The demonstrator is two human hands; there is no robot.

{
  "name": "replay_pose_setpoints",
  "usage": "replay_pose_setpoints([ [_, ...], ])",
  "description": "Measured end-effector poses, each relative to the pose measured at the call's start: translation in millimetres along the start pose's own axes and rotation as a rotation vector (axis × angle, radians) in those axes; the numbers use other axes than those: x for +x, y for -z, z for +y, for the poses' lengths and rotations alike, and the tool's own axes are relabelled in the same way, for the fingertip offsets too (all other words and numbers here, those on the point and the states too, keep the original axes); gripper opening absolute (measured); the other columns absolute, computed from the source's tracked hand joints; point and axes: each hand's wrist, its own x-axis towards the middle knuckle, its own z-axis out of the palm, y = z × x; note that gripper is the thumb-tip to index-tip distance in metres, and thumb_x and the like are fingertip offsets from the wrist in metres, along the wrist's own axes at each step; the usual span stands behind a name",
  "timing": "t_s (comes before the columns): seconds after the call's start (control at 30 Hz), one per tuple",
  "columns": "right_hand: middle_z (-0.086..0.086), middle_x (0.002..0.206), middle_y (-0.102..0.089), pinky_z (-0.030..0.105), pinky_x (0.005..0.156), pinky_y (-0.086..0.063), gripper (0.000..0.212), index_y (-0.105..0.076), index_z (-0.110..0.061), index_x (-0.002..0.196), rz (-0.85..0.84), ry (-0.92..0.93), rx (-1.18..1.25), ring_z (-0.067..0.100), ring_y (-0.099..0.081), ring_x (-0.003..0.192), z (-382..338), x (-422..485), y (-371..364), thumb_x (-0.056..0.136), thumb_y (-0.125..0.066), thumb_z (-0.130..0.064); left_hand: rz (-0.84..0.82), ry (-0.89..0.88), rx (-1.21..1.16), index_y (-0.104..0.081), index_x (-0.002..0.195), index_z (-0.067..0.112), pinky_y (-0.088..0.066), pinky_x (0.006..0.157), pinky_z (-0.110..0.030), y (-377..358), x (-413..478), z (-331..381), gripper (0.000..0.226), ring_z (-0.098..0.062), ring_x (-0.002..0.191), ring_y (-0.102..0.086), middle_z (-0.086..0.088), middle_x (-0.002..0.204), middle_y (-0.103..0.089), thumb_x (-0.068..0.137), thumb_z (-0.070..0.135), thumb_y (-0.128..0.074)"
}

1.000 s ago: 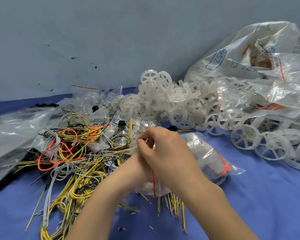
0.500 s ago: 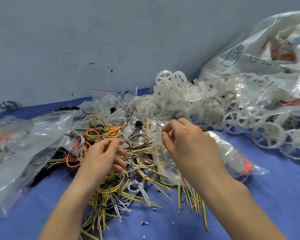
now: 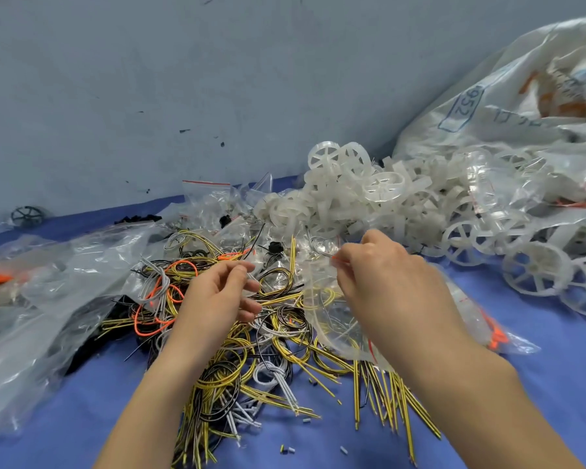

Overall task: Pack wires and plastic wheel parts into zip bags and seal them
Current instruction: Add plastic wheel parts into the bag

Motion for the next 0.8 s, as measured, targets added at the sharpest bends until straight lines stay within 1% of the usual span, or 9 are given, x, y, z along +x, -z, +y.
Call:
replay_pose_setpoints([
  [0.13,-0.002,0.092,-0.032,0.031,0.048,-0.021,0.008,-0.059,-0.024,0.099,0.065,-0.012,0.019,0.023,-0.037,0.061,-21,-6,6,0.096,-0.054,-0.019,0.023,-0.025,-0.023,-0.066,0.102,0.018,-0.055,0.051,-0.025,-10,-2,-3,0.019,-0.018,0.059,-0.067,-0.005,0.083,-0.071,0.101,0.02,-0.046],
  [0.23,0.001,0.094,-0.025,0.029,0.047,-0.008,0.011,-0.052,-0.021,0.099,-0.034,0.072,0.098,0.022,-0.031,0.06,-42,-19,2,0.093,-0.053,-0.012,0.036,-0.024,-0.045,-0.066,0.103,0.017,-0.052,0.048,-0.021,-16,-3,-1,0.019,-0.013,0.057,-0.066,-0.001,0.079,-0.072,0.101,0.02,-0.047],
  [0.33,0.005,0.104,-0.031,0.029,0.048,-0.008,0.021,-0.053,-0.014,0.112,-0.107,0.13,0.155,0.028,-0.056,0.085,-45,-27,-5,0.092,-0.052,-0.008,0.032,-0.023,-0.072,-0.066,0.106,0.015,-0.05,0.047,-0.018,-21,-4,2,0.02,-0.01,0.056,-0.066,-0.004,0.082,-0.072,0.101,0.018,-0.047],
  [0.4,0.004,0.099,-0.023,0.029,0.048,-0.009,0.024,-0.052,-0.014,0.115,-0.1,0.13,0.175,0.03,-0.058,0.092,-42,-30,-8,0.091,-0.053,-0.009,0.0,-0.024,-0.067,-0.066,0.105,0.015,-0.048,0.045,-0.017,-25,-7,3,0.02,-0.008,0.055,-0.065,-0.002,0.079,-0.072,0.101,0.017,-0.047],
  [0.57,0.0,0.093,-0.024,0.03,0.047,-0.013,0.014,-0.056,-0.017,0.108,0.017,0.137,0.162,0.027,-0.062,0.081,-34,-26,-8,0.094,-0.058,-0.02,-0.095,0.021,-0.065,-0.065,0.106,0.011,-0.051,0.044,-0.021,-31,-16,5,0.018,-0.007,0.054,-0.063,0.0,0.074,-0.07,0.1,0.014,-0.048],
  [0.63,-0.001,0.094,-0.036,0.031,0.047,-0.027,0.014,-0.059,-0.02,0.106,0.16,0.108,0.198,0.026,-0.06,0.073,-20,-16,0,0.096,-0.056,-0.029,-0.157,0.063,-0.095,-0.064,0.109,0.01,-0.055,0.046,-0.026,-35,-19,6,0.019,-0.012,0.055,-0.064,-0.005,0.081,-0.069,0.1,0.016,-0.048],
  [0.7,-0.002,0.102,-0.052,0.036,0.062,-0.048,0.021,-0.066,-0.024,0.111,0.293,0.065,0.316,0.024,-0.063,0.08,1,0,11,0.099,-0.05,-0.032,-0.206,0.088,-0.119,-0.064,0.111,0.012,-0.056,0.048,-0.029,-41,-24,6,0.022,-0.021,0.06,-0.066,-0.014,0.094,-0.07,0.101,0.02,-0.046],
  [0.73,-0.003,0.1,-0.058,0.035,0.069,-0.05,0.022,-0.07,-0.025,0.111,0.33,0.054,0.435,0.018,-0.063,0.079,12,8,21,0.1,-0.051,-0.029,-0.233,0.096,-0.121,-0.065,0.111,0.015,-0.057,0.051,-0.029,-46,-26,6,0.023,-0.025,0.064,-0.068,-0.015,0.095,-0.071,0.101,0.023,-0.045],
  [0.8,-0.011,0.078,-0.061,0.021,0.058,-0.042,0.019,-0.075,-0.022,0.105,0.296,0.108,0.829,0.003,-0.052,0.06,29,20,40,0.099,-0.057,-0.02,-0.301,0.118,-0.167,-0.066,0.108,0.016,-0.057,0.053,-0.026,-60,-32,6,0.024,-0.025,0.067,-0.071,-0.008,0.087,-0.075,0.102,0.02,-0.044],
])
